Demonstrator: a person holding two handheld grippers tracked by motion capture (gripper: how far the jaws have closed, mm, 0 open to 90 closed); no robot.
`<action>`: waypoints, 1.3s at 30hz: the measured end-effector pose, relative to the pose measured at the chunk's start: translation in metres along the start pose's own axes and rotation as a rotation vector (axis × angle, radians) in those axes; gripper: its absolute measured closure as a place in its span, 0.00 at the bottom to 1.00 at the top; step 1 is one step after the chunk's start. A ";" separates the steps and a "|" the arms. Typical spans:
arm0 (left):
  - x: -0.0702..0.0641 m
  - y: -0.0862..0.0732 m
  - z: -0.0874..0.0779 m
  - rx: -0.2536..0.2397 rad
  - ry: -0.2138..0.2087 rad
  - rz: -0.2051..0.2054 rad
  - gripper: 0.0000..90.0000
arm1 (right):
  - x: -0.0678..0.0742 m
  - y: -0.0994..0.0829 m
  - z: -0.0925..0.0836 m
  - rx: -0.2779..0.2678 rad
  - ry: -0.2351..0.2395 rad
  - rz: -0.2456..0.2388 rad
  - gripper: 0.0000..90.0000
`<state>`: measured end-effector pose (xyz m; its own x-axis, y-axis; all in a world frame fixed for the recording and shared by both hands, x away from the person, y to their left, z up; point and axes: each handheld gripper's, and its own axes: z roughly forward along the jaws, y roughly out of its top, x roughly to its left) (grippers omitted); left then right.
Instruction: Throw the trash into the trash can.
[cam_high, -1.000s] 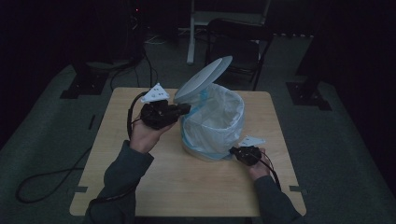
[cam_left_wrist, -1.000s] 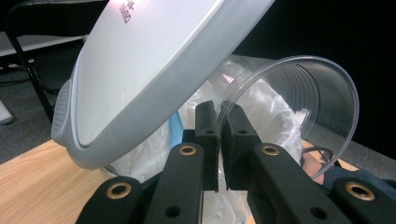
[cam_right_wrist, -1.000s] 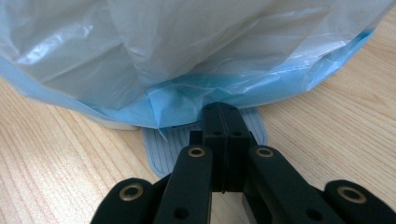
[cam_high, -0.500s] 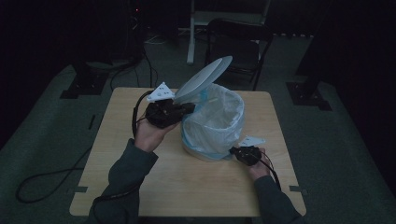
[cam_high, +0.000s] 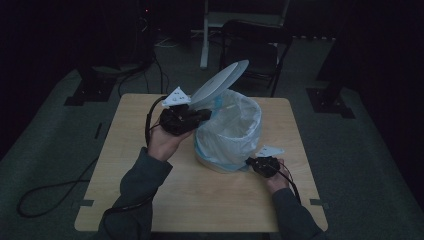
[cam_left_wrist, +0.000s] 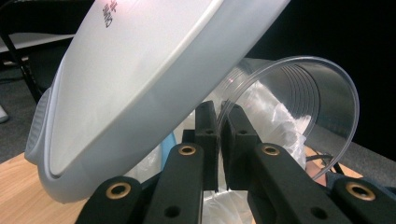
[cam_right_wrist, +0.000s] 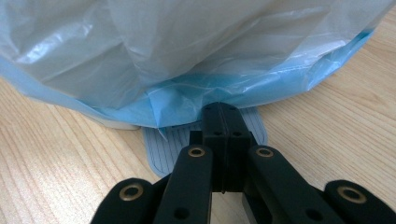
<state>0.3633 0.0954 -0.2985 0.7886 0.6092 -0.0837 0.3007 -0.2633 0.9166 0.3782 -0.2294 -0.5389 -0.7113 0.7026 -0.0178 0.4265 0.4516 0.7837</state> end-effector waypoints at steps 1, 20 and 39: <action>0.000 0.000 0.001 0.000 0.000 -0.001 0.96 | 0.000 0.000 0.000 0.000 0.000 0.000 1.00; 0.002 0.001 0.008 0.004 0.001 -0.013 0.96 | 0.000 0.000 0.000 0.000 0.000 -0.001 1.00; 0.001 0.001 0.007 -0.008 -0.031 -0.008 0.86 | 0.000 0.000 0.000 0.000 0.000 -0.001 1.00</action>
<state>0.3679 0.0901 -0.3007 0.8026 0.5876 -0.1026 0.3025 -0.2528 0.9190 0.3781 -0.2295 -0.5389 -0.7118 0.7022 -0.0179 0.4262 0.4520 0.7837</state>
